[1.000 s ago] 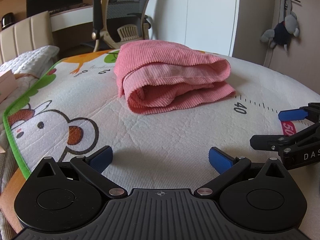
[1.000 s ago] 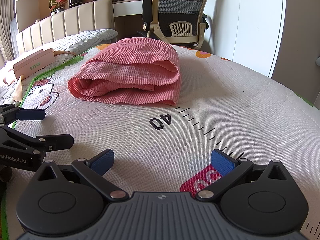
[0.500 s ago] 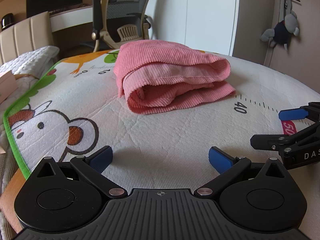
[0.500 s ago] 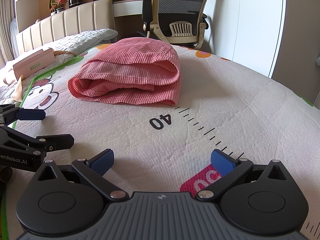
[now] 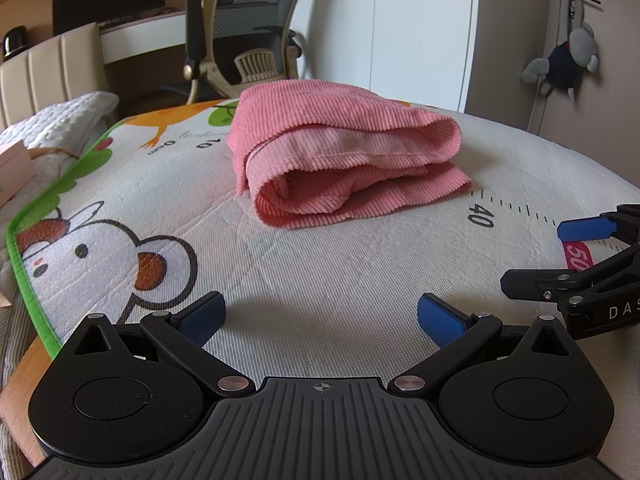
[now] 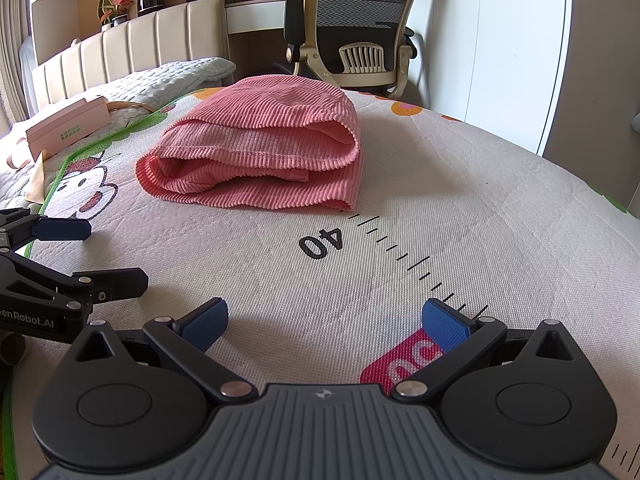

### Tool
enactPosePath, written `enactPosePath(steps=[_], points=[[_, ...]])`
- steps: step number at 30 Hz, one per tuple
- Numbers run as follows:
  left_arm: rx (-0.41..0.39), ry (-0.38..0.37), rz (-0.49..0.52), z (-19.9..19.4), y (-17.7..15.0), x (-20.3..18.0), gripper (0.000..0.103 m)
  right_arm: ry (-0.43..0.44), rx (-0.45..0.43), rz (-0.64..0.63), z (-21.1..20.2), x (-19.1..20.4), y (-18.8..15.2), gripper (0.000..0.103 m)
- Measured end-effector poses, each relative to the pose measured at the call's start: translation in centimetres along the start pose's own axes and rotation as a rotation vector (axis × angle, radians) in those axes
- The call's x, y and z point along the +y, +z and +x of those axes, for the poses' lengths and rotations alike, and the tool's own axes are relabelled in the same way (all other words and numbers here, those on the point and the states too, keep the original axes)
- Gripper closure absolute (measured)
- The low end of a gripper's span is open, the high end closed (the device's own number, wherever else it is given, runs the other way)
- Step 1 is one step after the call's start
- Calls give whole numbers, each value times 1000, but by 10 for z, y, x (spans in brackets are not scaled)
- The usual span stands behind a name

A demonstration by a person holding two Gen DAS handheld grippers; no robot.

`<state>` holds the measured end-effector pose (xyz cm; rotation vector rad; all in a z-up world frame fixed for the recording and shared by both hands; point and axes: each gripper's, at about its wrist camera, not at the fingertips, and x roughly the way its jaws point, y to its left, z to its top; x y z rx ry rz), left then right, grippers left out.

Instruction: Fold clothes

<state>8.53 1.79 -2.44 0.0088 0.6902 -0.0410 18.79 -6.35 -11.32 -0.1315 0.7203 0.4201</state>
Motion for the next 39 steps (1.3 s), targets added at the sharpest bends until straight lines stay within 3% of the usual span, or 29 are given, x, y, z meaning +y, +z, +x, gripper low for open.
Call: enactPosePath(steps=[39], points=[[-1,-3,-5,0,0,0,0,-13,-34,-4,-1,2,-5,0]])
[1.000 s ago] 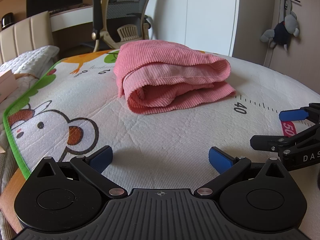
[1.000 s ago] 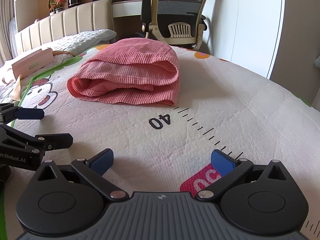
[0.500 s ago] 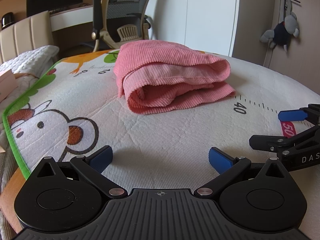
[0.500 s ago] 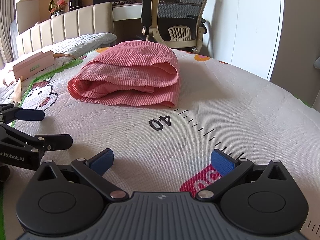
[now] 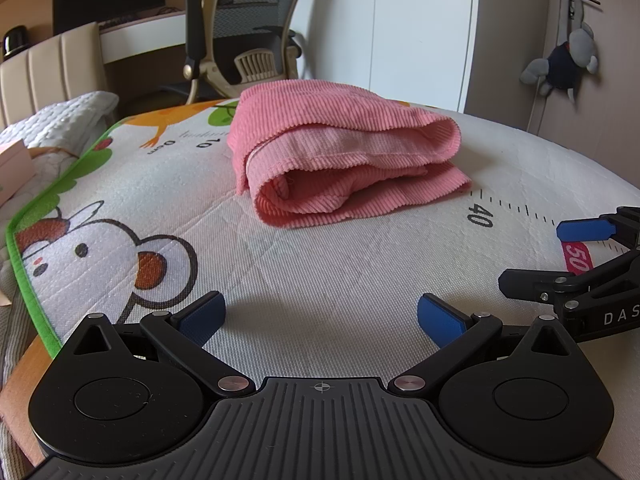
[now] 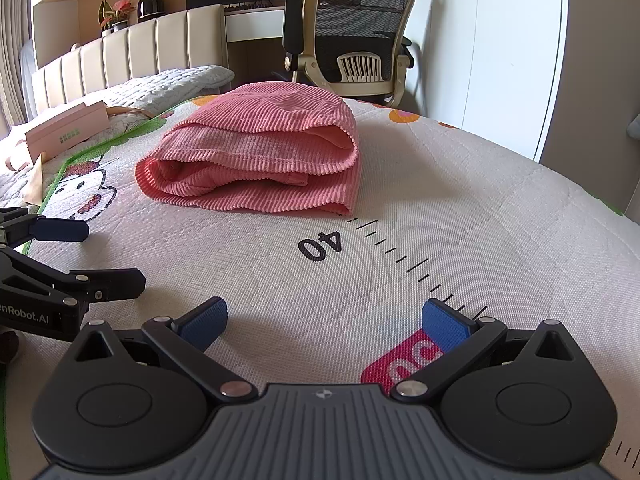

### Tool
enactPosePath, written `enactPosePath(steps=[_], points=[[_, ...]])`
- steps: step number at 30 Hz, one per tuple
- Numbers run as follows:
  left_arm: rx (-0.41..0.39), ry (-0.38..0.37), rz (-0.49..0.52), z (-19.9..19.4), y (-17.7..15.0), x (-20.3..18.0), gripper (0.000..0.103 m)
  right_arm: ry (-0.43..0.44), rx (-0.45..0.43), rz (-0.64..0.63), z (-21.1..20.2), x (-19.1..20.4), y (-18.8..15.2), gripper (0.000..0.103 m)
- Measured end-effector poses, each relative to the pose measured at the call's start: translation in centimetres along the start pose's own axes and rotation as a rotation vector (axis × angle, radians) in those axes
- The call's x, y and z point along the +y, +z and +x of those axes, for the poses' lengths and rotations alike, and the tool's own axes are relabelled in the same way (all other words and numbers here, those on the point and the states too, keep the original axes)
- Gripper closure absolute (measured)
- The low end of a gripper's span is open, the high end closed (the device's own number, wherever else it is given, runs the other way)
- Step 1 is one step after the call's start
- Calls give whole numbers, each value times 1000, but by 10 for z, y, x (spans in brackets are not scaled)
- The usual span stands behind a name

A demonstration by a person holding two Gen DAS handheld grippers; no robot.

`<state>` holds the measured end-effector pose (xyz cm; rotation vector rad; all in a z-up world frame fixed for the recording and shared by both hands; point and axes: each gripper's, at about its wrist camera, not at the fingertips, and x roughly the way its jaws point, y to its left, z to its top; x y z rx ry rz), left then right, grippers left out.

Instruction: Fold clothes

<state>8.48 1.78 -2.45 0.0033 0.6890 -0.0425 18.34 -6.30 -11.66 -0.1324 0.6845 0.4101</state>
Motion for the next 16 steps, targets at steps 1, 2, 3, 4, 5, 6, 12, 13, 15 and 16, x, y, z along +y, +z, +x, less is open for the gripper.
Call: enactPosePath(steps=[1,2,3,4,5,6,12,13,15,16], points=[[0,0,0,0,0,0,0,0,0,0,0,0,0,0],[0,0,0,0,0,0,0,0,0,0,0,0,0,0],[0,0,0,0,0,0,0,0,0,0,0,0,0,0],[0,0,-1,0,0,0,0,0,0,0,0,0,0,0],[-1,-1,-1,0,0,0,0,0,0,0,0,0,0,0],[-1,-1,-1,0,0,0,0,0,0,0,0,0,0,0],[-4,-5,-7,0,0,1,0,0,0,0,0,0,0,0],[-4,-5,-7,0,0,1,0,0,0,0,0,0,0,0],[-4,-4,-6,0,0,0,0,0,0,0,0,0,0,0],[-4,-4,-7,0,0,0,0,0,0,0,0,0,0,0]])
